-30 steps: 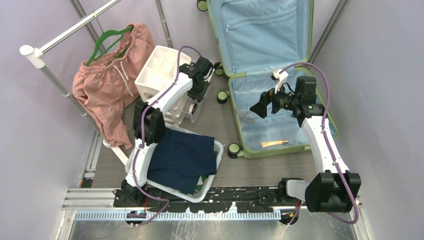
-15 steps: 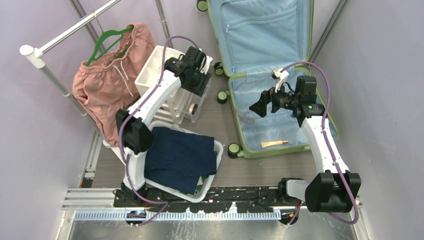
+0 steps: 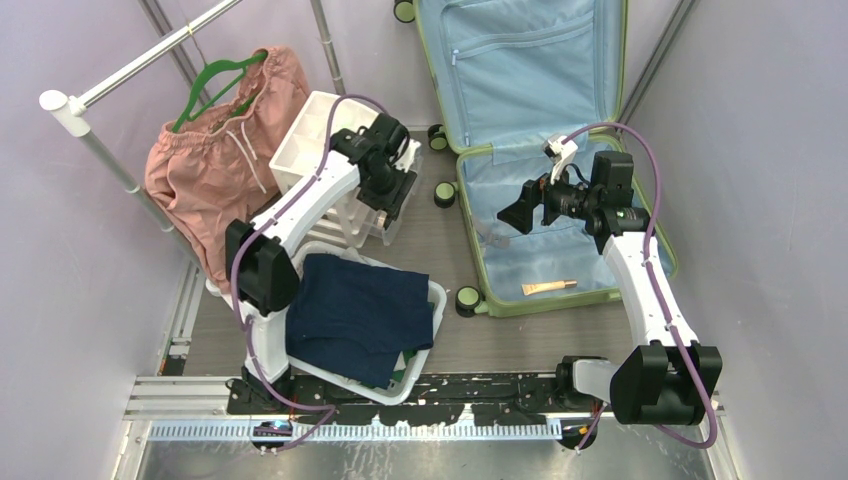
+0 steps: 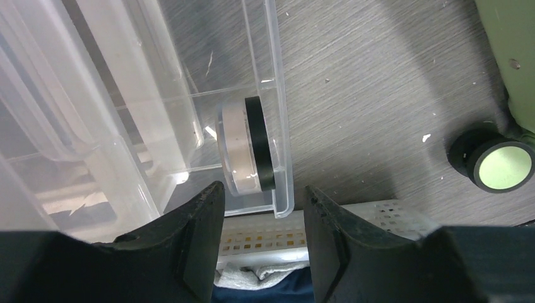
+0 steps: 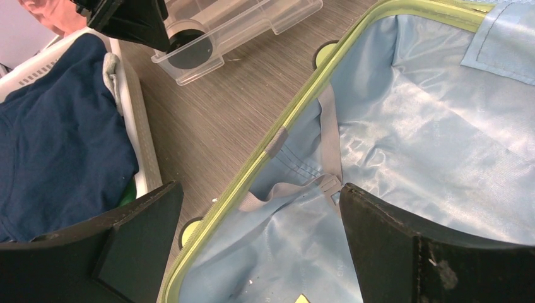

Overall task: Open, take out, and arrange the luggage
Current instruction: Adjust the personal item in the drawer.

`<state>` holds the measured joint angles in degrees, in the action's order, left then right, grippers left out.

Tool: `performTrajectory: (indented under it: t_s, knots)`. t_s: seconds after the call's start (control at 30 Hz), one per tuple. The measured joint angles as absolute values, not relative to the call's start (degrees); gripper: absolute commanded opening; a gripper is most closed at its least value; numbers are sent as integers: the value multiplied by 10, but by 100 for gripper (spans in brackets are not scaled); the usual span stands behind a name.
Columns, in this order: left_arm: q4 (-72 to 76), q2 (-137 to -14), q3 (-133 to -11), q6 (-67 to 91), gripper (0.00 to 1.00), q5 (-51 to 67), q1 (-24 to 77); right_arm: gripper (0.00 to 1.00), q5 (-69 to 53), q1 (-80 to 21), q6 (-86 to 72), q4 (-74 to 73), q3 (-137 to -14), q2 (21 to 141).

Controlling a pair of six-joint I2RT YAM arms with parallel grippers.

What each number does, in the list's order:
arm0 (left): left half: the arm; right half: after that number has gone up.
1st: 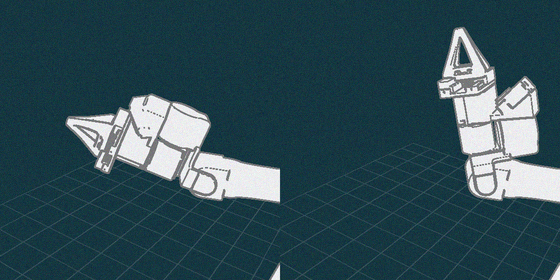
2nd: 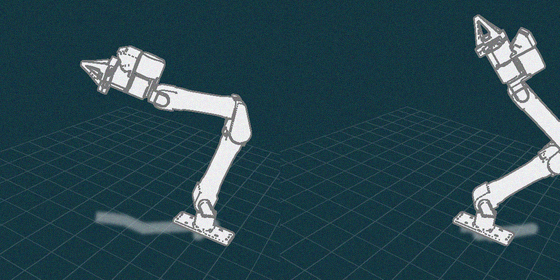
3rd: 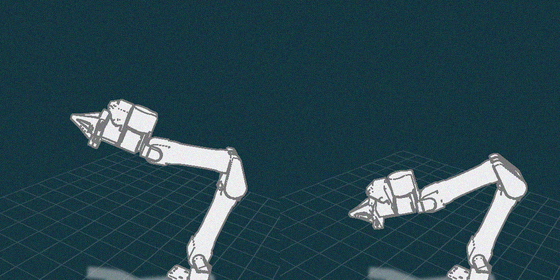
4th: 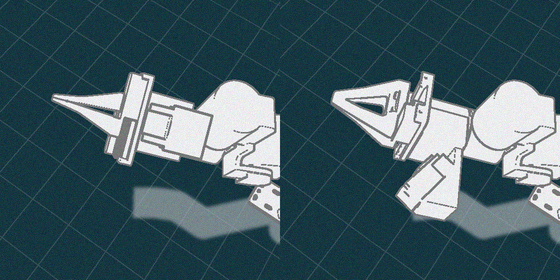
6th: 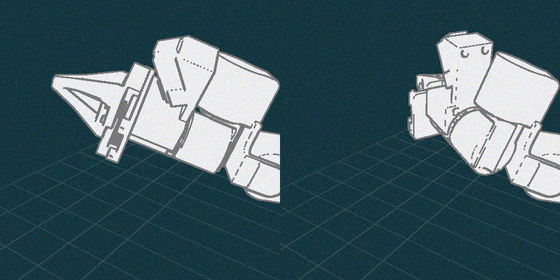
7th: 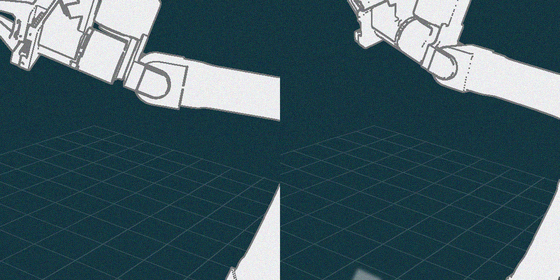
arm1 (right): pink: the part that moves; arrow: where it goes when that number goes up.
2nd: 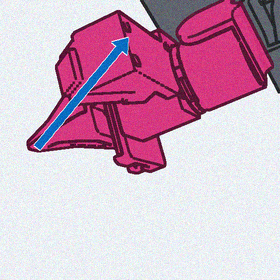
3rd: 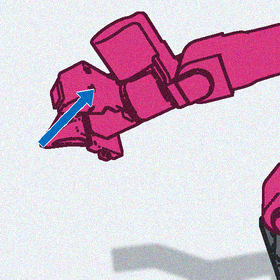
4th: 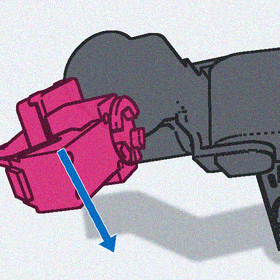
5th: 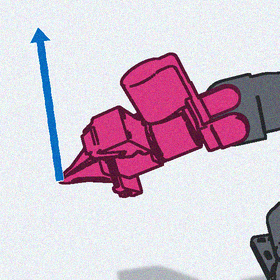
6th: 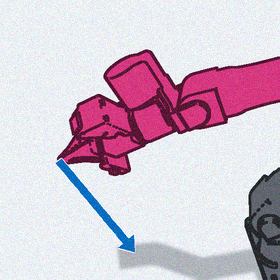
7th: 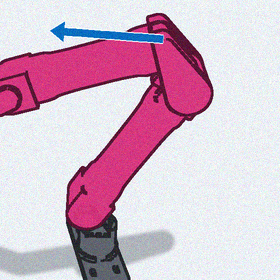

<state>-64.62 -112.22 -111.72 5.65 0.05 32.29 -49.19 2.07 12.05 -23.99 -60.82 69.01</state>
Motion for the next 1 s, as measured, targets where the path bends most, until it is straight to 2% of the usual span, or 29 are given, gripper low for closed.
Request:
performTrajectory:
  t_s: [0.33,0.4,0.47,0.6,0.63,0.8,1.0]
  knots:
    - [-648,-1152,-1126,56,42,-3,312,100,-492,21,120,-240,-608,690]
    - [-651,-1161,-1133,55,37,1,309,100,-492,21,120,-240,-608,690]
    - [-653,-1170,-1141,56,27,4,307,100,-492,21,120,-240,-608,690]
    - [-658,-1181,-1158,55,18,10,305,100,-492,21,121,-240,-608,690]
    - [-661,-1184,-1164,54,11,11,305,100,-492,21,121,-240,-608,690]
    - [-672,-1195,-1180,53,0,7,304,100,-492,21,121,-240,-608,690]
    - [-658,-1195,-1191,51,0,-87,319,100,-492,21,121,-240,-608,690]
